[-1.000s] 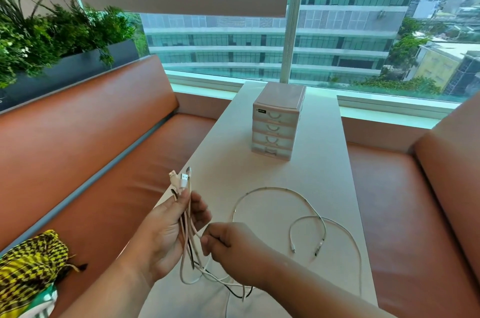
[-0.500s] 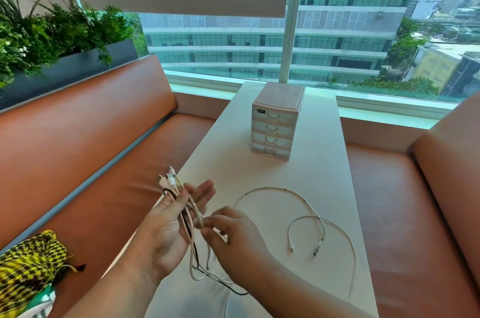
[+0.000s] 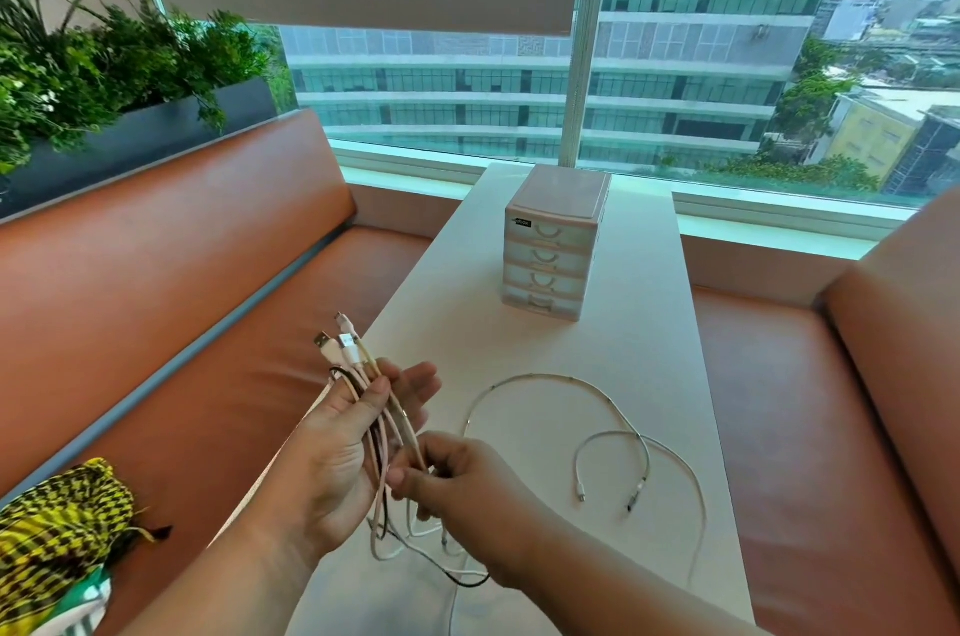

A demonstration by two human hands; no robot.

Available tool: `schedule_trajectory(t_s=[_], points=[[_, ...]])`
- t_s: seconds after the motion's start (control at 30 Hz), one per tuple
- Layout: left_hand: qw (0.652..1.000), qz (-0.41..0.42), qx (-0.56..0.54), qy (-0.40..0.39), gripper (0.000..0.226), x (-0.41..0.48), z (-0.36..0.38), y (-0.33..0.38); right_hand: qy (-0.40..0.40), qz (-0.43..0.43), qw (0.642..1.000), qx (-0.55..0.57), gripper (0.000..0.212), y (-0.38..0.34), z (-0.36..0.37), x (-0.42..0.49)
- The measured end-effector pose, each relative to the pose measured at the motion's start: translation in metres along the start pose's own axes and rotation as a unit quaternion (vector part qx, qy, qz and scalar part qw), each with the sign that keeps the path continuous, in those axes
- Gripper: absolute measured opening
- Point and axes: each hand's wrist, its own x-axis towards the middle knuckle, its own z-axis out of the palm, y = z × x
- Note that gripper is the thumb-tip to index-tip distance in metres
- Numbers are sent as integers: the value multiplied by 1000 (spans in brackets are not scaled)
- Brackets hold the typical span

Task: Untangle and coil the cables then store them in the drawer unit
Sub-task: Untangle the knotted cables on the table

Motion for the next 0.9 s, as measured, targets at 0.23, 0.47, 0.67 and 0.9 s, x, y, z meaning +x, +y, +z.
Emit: schedule_trajectory(t_s=[0.23,0.47,0.67,0.9], points=[[1000,-9,10,-5,18,-2,-1,-5,31,-13,999,-16,12,-4,0,4],[1000,-6,9,3,16,0,-1,-11,53,12,998,-41,9,-4,-1,6],[998,-7,-54,21,24,9,-12,-3,15,-31,985,-171,25,7,-14,6],[996,28,-8,89,30,20,-50,35,33,34,962,-269,37,36,-85,9]])
